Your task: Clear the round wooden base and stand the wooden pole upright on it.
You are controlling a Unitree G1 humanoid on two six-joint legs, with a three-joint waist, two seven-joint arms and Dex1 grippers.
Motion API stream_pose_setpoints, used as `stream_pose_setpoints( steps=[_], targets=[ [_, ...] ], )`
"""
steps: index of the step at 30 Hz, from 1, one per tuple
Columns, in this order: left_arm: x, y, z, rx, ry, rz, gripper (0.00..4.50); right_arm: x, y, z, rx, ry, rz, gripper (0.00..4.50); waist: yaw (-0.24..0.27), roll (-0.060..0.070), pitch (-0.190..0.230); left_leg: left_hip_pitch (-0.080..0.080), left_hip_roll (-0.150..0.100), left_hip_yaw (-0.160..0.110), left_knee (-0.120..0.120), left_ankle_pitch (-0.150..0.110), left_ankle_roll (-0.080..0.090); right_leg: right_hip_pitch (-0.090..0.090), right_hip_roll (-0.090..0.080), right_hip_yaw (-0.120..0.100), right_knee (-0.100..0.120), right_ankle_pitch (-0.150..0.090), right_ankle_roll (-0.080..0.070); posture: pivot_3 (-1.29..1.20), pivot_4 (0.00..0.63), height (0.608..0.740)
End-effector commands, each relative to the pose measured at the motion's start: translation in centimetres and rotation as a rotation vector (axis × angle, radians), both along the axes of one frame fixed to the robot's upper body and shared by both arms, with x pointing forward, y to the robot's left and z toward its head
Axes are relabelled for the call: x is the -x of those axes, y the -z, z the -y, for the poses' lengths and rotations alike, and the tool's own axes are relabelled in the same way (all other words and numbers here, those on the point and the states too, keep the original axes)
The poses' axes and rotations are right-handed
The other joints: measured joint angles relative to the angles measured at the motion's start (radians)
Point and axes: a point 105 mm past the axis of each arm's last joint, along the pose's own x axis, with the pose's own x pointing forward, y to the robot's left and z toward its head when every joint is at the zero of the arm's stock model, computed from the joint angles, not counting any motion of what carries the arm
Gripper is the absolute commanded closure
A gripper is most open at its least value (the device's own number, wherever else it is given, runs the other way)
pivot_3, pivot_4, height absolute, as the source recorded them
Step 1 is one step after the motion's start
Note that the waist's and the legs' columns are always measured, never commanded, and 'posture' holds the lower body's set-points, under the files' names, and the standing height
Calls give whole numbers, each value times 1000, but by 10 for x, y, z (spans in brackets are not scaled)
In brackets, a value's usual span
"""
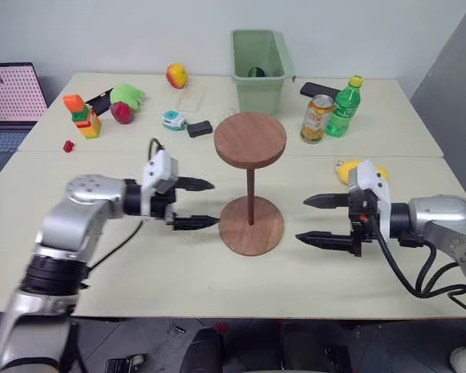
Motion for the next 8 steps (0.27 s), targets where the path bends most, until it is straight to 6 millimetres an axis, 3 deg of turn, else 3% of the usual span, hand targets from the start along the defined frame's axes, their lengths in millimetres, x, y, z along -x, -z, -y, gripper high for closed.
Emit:
stream_pose_setpoints(
  steps=[1,4,8],
  targets=[
    [8,-34,-18,-24,16,37,52,2,-12,6,3,-10,55,86,0,0,0,0,0,0,0,0,0,0,0,0,0,0,0,0,150,740],
    [14,-50,-23,16,18,24,52,0,-13,11,15,-5,55,86,1,0,0,0,0,0,0,0,0,0,0,0,0,0,0,0,150,740],
    [20,-49,-22,21,42,22,52,-2,-15,13,20,-1,58,86,0,0,1,0,0,0,0,0,0,0,0,0,0,0,0,0,150,740]
  ],
)
